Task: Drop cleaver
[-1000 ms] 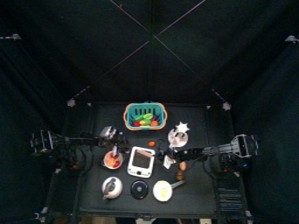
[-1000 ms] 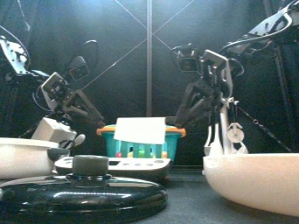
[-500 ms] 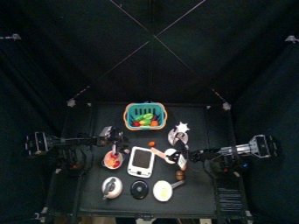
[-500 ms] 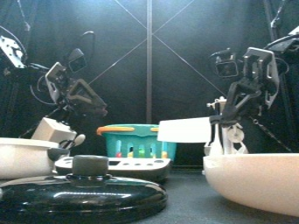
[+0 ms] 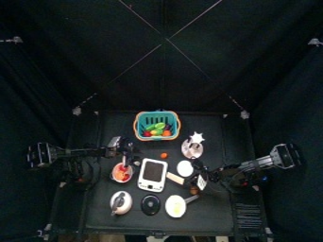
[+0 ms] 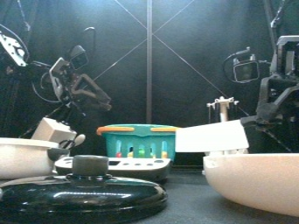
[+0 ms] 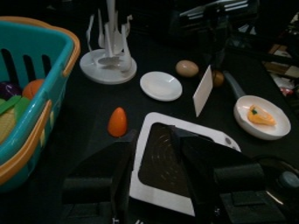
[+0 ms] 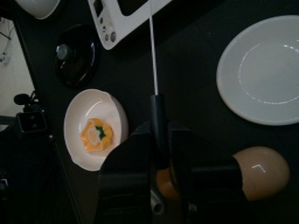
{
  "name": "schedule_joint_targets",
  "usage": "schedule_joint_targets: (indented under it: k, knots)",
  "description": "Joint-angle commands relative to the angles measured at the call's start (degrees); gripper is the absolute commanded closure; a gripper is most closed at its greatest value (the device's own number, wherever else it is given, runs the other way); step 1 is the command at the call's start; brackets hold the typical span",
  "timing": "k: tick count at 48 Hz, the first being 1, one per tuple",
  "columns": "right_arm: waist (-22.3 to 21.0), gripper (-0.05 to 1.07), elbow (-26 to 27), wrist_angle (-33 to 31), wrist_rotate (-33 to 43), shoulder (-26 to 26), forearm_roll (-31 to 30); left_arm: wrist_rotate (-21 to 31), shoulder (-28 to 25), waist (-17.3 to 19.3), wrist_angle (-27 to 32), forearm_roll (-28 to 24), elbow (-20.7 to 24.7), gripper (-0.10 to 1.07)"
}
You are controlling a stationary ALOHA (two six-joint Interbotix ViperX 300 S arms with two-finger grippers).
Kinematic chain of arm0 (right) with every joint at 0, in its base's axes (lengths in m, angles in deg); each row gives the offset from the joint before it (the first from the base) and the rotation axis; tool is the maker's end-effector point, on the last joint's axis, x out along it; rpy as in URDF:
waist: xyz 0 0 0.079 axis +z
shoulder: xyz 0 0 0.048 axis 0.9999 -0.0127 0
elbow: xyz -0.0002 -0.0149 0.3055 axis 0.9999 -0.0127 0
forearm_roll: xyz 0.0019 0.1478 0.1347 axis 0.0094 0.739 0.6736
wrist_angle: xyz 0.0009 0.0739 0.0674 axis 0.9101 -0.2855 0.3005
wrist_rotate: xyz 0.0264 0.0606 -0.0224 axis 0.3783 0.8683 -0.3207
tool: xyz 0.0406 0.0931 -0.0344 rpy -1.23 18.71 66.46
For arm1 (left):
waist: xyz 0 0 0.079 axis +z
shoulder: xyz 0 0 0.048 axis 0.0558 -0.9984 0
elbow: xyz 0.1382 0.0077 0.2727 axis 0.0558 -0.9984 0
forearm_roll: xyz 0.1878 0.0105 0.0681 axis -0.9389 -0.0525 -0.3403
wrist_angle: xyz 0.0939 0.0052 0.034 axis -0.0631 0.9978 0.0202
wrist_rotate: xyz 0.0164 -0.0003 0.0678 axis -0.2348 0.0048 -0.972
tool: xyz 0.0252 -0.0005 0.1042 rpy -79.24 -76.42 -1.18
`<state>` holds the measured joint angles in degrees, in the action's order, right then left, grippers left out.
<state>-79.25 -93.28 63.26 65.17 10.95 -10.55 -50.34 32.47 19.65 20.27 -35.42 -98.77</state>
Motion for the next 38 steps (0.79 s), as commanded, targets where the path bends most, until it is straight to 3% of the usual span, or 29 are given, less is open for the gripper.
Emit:
schedule_joint_targets:
  k: [1,14,32,38]
  knots:
    - [0.09,0.48,0.35,0.35,-0.18,-0.18,0.26,-0.09,0.35,-0.44,-0.7,0.53,1.49,0.21]
    - [0.0,0.22,0.35,-0.97,-0.26,-0.79,-1.14,-0.09,0.7,-1.93,-0.7,3.25,1.85,0.21]
    - [-0.44,0.21,1.85,-7.73,-0.26,-0.88,-7.29,-0.18,1.05,-2.37,-0.7,5.63,2.02,0.21]
    - [-2.9,0.21,4.04,-8.79,-0.35,-1.23,-12.3,-0.18,1.14,-2.29,-0.7,5.63,2.02,0.21]
